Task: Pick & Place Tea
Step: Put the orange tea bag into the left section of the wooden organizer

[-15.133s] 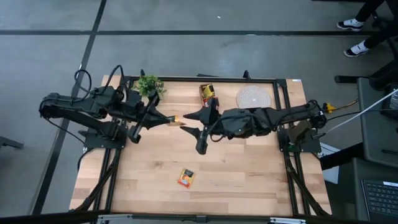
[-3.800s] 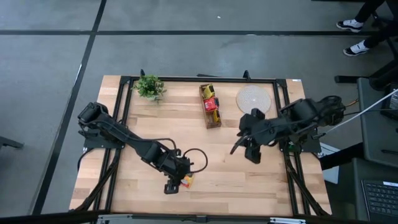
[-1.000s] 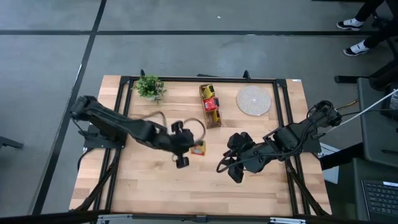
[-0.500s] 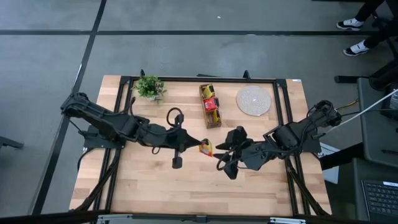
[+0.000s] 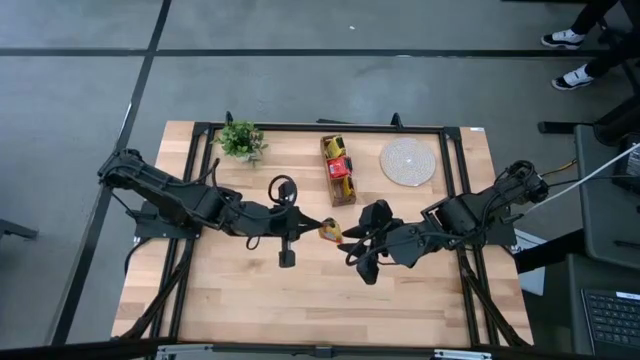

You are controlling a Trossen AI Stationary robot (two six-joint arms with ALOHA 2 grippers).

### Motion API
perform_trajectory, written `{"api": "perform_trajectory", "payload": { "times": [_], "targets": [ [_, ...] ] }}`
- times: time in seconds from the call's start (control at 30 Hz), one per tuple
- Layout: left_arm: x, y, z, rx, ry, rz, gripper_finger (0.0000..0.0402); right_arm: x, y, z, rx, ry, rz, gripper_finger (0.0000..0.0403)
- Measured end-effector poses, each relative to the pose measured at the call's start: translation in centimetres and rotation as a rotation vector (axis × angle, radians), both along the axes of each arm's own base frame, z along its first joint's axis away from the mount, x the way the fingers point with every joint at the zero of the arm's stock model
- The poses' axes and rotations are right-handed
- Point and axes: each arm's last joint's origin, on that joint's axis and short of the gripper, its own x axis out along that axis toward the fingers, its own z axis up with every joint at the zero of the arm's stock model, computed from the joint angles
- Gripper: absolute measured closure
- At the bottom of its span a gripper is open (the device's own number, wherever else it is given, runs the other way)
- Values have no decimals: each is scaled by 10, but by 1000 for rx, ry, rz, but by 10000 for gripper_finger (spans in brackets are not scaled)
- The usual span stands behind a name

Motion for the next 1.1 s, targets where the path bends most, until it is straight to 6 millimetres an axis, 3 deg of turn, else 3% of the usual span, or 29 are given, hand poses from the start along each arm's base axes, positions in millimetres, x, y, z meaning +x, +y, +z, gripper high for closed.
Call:
{"api": "perform_trajectory", "payload": {
  "times": [0.6,0.7,0.87,1.1],
  "targets": [
    [1,-1,4,-7,-34,-25,398,6,-13,0,13,5,-34,248],
    [1,-1,3,-4,-27,-24,398,7,-14,0,17,9,-24,283],
    [1,-1,4,-6,-32,-26,396,6,-13,0,-4,18,19,382],
    [1,-2,4,-27,-29,-73,363,6,-13,-1,-32,26,50,396]
  ]
}}
